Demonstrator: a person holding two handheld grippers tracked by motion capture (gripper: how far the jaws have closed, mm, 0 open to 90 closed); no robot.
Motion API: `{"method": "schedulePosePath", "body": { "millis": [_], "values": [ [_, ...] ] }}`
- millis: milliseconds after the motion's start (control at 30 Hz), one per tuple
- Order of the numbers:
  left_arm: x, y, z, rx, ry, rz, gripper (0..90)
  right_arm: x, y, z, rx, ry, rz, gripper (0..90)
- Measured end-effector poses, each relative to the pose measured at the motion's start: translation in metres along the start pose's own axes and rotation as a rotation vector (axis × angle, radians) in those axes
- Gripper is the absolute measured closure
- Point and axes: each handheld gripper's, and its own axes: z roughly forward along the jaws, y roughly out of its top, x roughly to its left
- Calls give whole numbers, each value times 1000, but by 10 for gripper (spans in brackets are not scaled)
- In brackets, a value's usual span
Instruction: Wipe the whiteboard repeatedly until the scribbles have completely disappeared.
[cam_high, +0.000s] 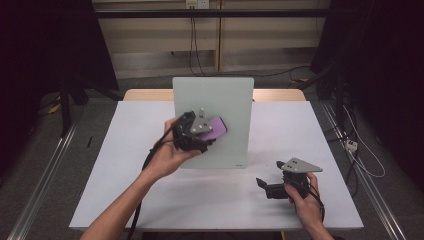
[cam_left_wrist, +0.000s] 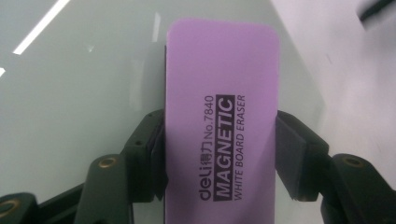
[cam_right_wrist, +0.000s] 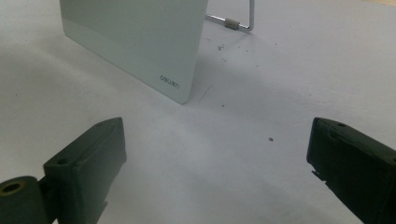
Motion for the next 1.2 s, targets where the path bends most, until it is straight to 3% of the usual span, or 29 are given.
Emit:
{"method": "schedulePosePath", "body": {
  "millis": [67,167,500,633,733,867,1033,1200],
  "values": [
    [14,5,-9,-28,4,-26,409,0,0,1,1,1,0,47],
    [16,11,-8,-18,14,-12,409,0,0,1,2,2,-1,47],
    [-12,8,15,38,-27,54,409,0,0,1,0,2,0,47],
    [-28,-1,29,96,-81,83,409,0,0,1,-1,3,-2,47],
    [-39,-8,37,139,-98,112,409,-1,0,1,1,2,2,47],
    [-44,-17,43,140,-148,86,409,0,0,1,0,4,-1,47],
    [-39,-20,41,122,-161,65,409,-1,0,0,5,0,7,47],
    [-27,-22,29,88,-146,29,409,0,0,-1,5,3,10,47]
  ]
}}
